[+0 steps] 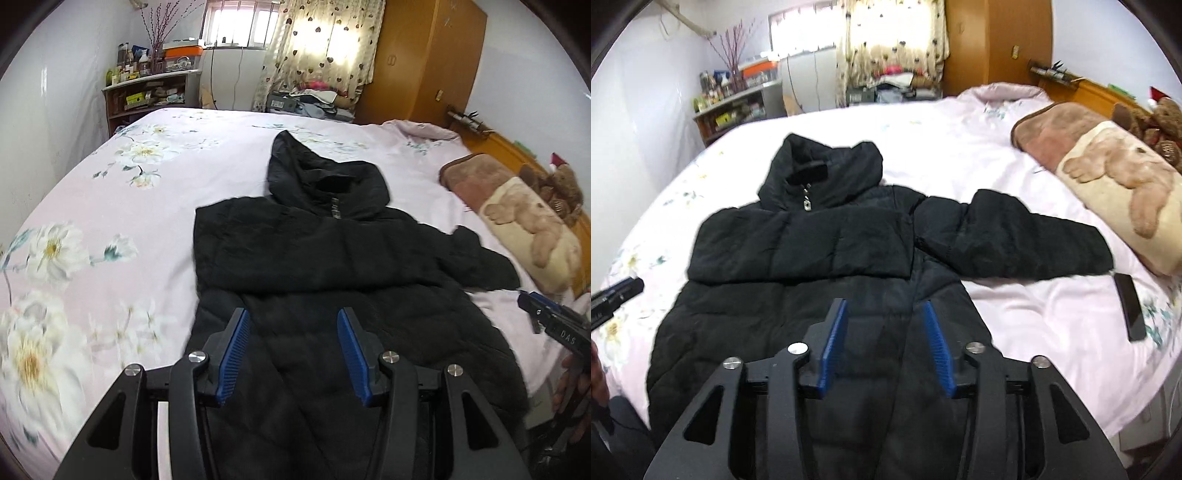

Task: Fold large clothes

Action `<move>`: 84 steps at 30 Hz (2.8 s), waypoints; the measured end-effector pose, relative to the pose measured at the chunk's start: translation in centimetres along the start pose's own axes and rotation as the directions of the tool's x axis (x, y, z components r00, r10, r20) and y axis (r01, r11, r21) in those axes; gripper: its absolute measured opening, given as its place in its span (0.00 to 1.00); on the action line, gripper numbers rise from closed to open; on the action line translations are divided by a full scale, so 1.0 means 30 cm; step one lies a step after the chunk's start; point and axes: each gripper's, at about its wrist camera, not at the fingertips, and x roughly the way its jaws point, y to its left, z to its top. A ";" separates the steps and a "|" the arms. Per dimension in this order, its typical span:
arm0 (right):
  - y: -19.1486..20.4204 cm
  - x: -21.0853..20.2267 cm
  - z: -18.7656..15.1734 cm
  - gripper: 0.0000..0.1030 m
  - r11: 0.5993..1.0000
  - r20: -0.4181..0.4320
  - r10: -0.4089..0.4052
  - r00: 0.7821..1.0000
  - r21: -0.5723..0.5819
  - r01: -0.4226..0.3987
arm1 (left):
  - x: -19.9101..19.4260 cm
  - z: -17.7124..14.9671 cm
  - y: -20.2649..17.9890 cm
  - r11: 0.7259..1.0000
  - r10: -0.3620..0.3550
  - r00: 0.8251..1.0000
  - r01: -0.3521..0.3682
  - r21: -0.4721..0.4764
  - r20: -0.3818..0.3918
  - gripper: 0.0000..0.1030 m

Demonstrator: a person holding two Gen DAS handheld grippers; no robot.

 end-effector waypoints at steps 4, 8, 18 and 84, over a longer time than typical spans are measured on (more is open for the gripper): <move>0.025 -0.118 -0.062 0.45 1.000 0.009 0.020 1.000 -0.013 -0.020 | -0.072 -0.044 -0.040 0.998 -0.051 0.999 0.051 -0.019 0.004 0.50; 0.040 -0.198 -0.089 0.45 0.999 0.037 0.030 0.999 -0.042 -0.028 | -0.133 -0.055 -0.075 0.998 -0.060 0.998 0.060 0.009 0.027 0.50; 0.005 -0.276 -0.116 0.45 1.000 0.080 0.001 0.997 -0.028 0.001 | -0.190 -0.053 -0.134 0.998 -0.062 0.997 0.060 0.030 0.049 0.50; -1.198 0.607 0.007 0.16 0.664 -0.010 -0.037 0.999 0.747 0.032 | 0.834 0.154 -0.263 0.986 0.043 0.990 -0.020 0.168 -0.134 0.60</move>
